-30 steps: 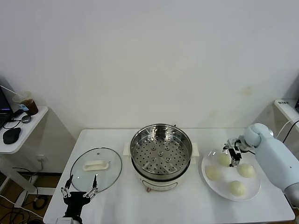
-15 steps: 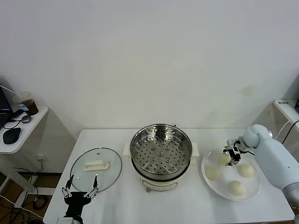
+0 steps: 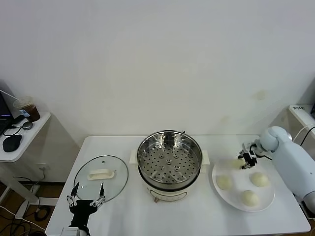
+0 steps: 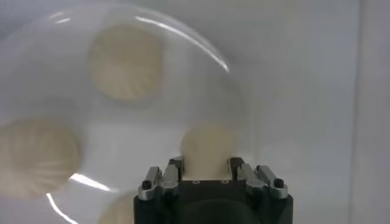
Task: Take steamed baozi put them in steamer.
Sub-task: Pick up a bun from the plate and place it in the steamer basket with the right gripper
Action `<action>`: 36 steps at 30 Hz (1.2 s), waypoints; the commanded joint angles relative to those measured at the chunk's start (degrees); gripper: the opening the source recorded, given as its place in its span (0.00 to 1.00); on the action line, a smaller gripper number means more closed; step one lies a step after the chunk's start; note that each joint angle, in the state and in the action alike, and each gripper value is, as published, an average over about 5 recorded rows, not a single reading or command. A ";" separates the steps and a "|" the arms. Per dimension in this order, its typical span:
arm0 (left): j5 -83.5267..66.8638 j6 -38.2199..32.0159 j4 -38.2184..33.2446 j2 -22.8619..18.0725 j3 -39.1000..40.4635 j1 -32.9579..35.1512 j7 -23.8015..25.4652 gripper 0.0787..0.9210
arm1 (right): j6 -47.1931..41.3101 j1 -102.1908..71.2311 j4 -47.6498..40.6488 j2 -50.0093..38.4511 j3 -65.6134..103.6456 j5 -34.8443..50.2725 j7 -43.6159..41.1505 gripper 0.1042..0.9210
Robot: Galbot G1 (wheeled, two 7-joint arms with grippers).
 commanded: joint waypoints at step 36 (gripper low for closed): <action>0.07 -0.04 -1.12 -1.96 -0.14 -0.56 -0.95 0.88 | 42.77 24.76 -3.41 27.00 -23.90 0.34 -5.52 0.46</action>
